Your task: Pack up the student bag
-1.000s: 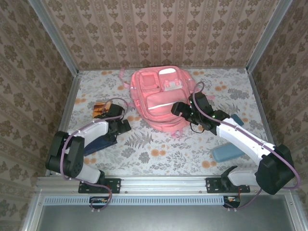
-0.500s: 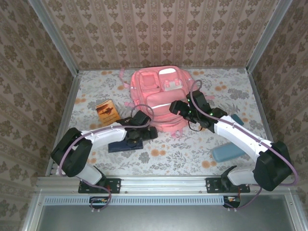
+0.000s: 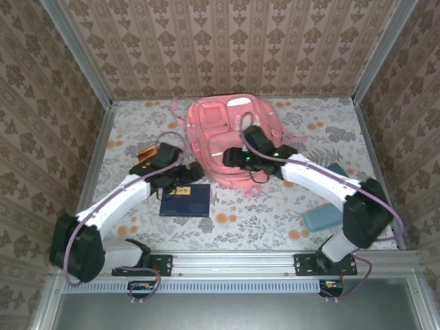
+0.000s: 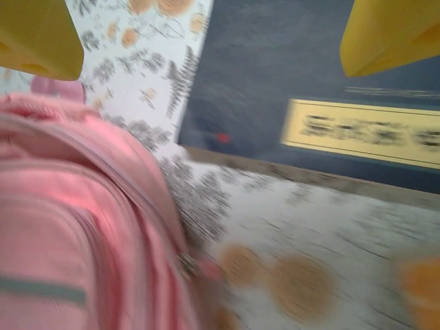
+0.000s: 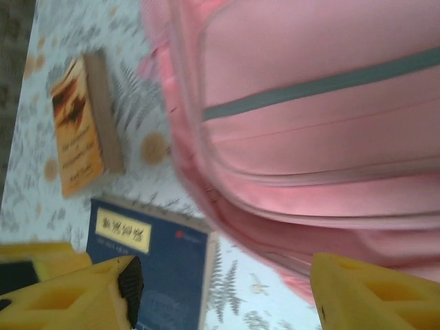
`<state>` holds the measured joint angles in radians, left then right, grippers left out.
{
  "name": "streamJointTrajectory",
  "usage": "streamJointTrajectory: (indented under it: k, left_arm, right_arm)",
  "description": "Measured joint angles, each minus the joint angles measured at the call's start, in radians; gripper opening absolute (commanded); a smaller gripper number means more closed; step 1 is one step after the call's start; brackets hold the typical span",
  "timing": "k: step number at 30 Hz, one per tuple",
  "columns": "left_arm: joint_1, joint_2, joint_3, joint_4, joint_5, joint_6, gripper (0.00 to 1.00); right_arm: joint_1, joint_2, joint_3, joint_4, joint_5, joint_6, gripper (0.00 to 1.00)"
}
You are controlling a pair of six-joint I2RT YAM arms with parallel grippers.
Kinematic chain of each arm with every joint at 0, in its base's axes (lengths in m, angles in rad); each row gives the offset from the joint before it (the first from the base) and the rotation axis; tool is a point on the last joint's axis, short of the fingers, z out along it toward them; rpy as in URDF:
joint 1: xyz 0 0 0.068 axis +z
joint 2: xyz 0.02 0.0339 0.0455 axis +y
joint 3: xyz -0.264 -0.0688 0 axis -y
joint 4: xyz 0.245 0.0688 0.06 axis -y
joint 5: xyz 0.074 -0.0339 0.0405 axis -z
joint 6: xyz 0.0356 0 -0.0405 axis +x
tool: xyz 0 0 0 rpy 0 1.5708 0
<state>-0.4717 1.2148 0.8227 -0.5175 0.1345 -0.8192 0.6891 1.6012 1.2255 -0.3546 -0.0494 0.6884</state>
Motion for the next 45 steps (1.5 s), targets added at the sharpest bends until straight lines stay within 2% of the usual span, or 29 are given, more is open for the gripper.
streamJointTrajectory:
  k: [5, 9, 14, 18, 25, 30, 33, 37, 45]
  left_arm:
    - [0.191, -0.105, -0.058, -0.06, -0.011, 0.035, 1.0]
    - [0.285, -0.157, -0.129, -0.066, 0.003, 0.034, 1.0]
    - [0.317, -0.183, -0.18, -0.073, 0.029, 0.026, 1.0]
    - [0.322, -0.186, -0.193, -0.07, 0.047, 0.021, 1.0]
    - [0.322, -0.186, -0.225, -0.067, 0.056, -0.019, 1.0]
    - [0.32, -0.19, -0.245, -0.076, 0.079, -0.035, 1.0]
    - [0.301, -0.208, -0.261, -0.082, 0.09, -0.053, 0.99]
    - [0.248, -0.224, -0.273, -0.081, 0.106, -0.085, 0.9]
    - [0.12, -0.179, -0.279, -0.034, 0.165, -0.132, 0.76]
  right_arm:
    - [0.135, 0.215, 0.193, -0.048, -0.019, -0.08, 0.55]
    - [0.195, 0.392, 0.345, -0.071, -0.05, -0.13, 0.44]
    - [0.208, 0.566, 0.481, -0.142, -0.068, -0.163, 0.43]
    - [0.208, 0.635, 0.518, -0.204, -0.064, -0.171, 0.45]
    - [0.211, 0.611, 0.475, -0.229, -0.024, -0.167, 0.54]
    - [0.211, 0.456, 0.259, -0.273, -0.016, -0.15, 0.58]
    - [0.211, 0.38, 0.161, -0.31, -0.087, -0.135, 0.58]
    - [0.21, 0.348, 0.134, -0.34, -0.162, -0.132, 0.57]
    - [0.196, 0.344, 0.183, -0.383, -0.031, -0.135, 0.57]
